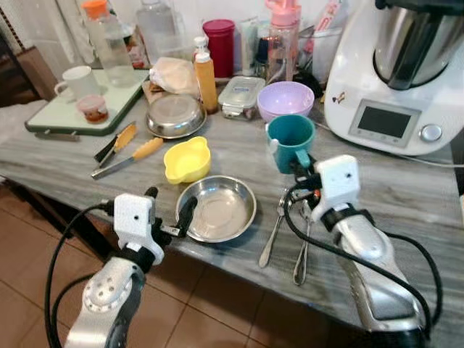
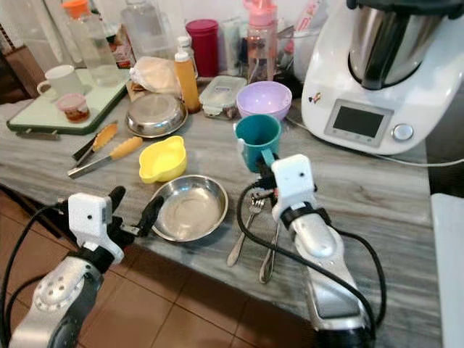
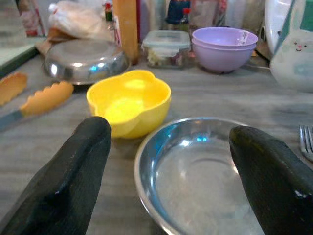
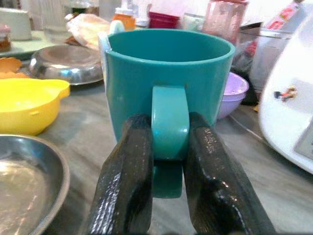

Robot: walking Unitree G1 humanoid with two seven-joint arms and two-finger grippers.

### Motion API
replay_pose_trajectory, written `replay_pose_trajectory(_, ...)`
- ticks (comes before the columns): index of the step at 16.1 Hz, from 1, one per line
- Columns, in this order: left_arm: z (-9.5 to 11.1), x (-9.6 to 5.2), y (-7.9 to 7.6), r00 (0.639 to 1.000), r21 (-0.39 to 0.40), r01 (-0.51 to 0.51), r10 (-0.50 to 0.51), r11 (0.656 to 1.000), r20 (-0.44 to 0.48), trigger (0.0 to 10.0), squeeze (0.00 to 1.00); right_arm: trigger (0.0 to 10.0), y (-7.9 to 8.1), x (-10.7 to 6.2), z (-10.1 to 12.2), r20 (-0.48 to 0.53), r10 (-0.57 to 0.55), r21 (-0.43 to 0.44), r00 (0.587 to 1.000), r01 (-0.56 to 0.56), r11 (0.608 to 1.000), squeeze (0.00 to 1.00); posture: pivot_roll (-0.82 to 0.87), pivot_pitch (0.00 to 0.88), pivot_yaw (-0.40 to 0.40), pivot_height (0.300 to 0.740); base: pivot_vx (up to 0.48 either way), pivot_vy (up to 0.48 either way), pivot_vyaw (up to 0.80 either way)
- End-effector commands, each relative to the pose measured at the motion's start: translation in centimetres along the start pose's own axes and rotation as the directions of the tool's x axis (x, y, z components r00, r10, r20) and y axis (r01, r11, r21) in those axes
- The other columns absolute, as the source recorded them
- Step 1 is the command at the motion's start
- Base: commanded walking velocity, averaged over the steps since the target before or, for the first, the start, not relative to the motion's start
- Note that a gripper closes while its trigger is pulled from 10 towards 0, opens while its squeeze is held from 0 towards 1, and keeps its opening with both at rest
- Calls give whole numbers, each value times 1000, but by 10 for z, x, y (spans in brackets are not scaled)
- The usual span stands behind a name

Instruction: Setting the table

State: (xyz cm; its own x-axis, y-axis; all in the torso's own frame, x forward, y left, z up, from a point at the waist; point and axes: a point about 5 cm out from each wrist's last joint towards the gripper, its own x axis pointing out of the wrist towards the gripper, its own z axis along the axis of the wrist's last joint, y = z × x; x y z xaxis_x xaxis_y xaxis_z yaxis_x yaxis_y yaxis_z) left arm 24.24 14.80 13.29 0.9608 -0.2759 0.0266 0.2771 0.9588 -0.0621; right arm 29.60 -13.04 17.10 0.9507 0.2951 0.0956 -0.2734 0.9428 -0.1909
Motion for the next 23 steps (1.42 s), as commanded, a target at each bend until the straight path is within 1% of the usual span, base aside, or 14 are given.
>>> replay_pose_trajectory(1,2,-2,1,1000,18,-19,19,1000,11,10000,0,10000,4,6,3,19,14,3,1000,-14,1000,0,-150,62,46,740,0,0,0)
replay_pose_trajectory(3,2,-3,-3,1000,10,-21,21,1000,11,10000,0,10000,7,17,3,21,26,10,999,-26,1000,0,-141,65,35,740,0,0,0)
replay_pose_trajectory(6,2,-11,-8,1000,-2,27,-27,1000,1,10000,0,10000,10,31,-4,-8,45,64,999,-45,997,0,-105,95,13,740,0,0,0)
replay_pose_trajectory(7,3,-16,-7,999,15,44,-44,999,-11,10000,0,10000,14,40,-7,-8,72,66,997,-71,995,0,-88,109,13,740,0,0,0)
replay_pose_trajectory(9,4,-24,-2,999,29,30,-29,999,-22,10000,0,10000,19,51,-10,-8,103,60,995,-102,993,0,-71,121,17,740,0,0,0)
replay_pose_trajectory(10,5,-27,-1,1000,29,18,-18,999,-19,10000,0,10000,21,55,-12,-10,111,78,994,-110,991,0,-66,124,19,740,0,0,0)
replay_pose_trajectory(11,6,-29,-1,1000,25,14,-13,1000,-19,10000,0,7882,22,58,-15,-19,110,102,994,-108,989,0,-59,128,21,740,0,0,0)
replay_pose_trajectory(12,6,-30,-1,1000,24,16,-16,1000,-21,10000,0,0,23,60,-17,-24,108,111,994,-105,988,0,-50,132,25,740,0,0,0)
replay_pose_trajectory(17,7,-34,-2,999,26,22,-21,999,-39,10000,0,0,32,59,-31,-40,104,97,994,-100,990,0,-37,142,38,740,0,0,0)
replay_pose_trajectory(18,7,-34,-1,999,27,22,-21,999,-41,10000,0,196,32,57,-34,-45,97,90,994,-92,992,0,-38,142,42,740,0,0,0)
replay_pose_trajectory(19,8,-33,-1,999,30,25,-24,999,-43,10000,0,5647,30,57,-38,-55,84,81,995,-79,994,0,-41,140,45,740,0,0,0)
replay_pose_trajectory(20,8,-32,-1,999,30,28,-26,999,-44,10000,0,10000,30,58,-39,-53,84,98,995,-78,992,0,-41,140,46,740,0,0,0)
replay_pose_trajectory(21,8,-31,-1,999,30,31,-30,999,-45,10000,0,10000,30,58,-38,-45,83,105,996,-78,991,1000,-44,138,49,740,0,0,0)
replay_pose_trajectory(23,9,-29,-3,998,30,39,-38,999,-45,10000,0,10000,31,59,-38,-43,84,92,996,-80,993,1000,-46,137,51,740,0,0,0)
